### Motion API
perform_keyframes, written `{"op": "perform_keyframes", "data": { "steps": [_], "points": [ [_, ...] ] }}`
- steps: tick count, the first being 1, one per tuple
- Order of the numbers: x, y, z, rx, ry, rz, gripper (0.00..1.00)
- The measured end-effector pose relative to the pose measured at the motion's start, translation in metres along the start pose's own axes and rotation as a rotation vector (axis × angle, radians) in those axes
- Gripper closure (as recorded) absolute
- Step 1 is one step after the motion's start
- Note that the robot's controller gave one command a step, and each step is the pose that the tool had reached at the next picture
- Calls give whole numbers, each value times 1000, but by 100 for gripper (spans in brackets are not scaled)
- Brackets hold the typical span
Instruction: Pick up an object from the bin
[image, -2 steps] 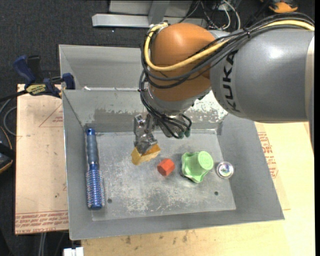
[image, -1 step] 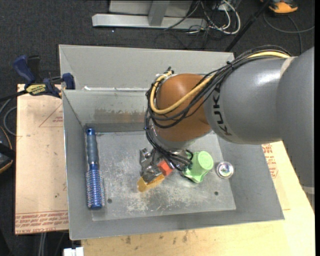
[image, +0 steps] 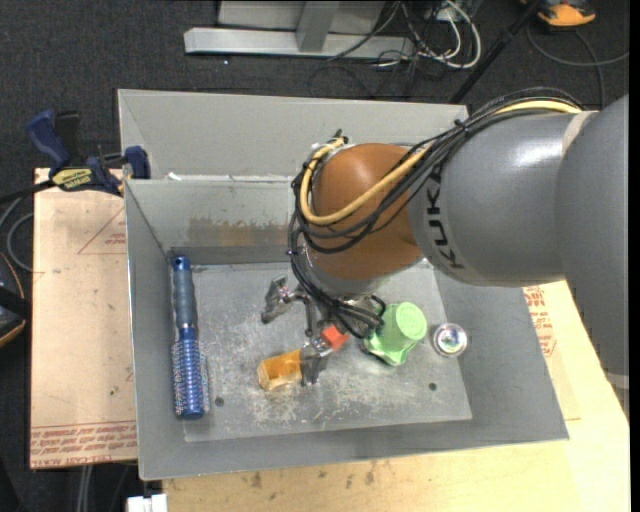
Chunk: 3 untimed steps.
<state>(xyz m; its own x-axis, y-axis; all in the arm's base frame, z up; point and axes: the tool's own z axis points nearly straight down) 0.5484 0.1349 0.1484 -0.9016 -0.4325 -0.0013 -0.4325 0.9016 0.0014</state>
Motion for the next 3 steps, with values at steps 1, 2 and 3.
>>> {"op": "perform_keyframes", "data": {
  "steps": [1, 2, 3],
  "points": [
    [25, -16, 63, 0, 6, 211, 0],
    [23, -16, 60, 0, 0, 211, 100],
    [26, -14, -70, 3, -10, 204, 100]
  ]
}}
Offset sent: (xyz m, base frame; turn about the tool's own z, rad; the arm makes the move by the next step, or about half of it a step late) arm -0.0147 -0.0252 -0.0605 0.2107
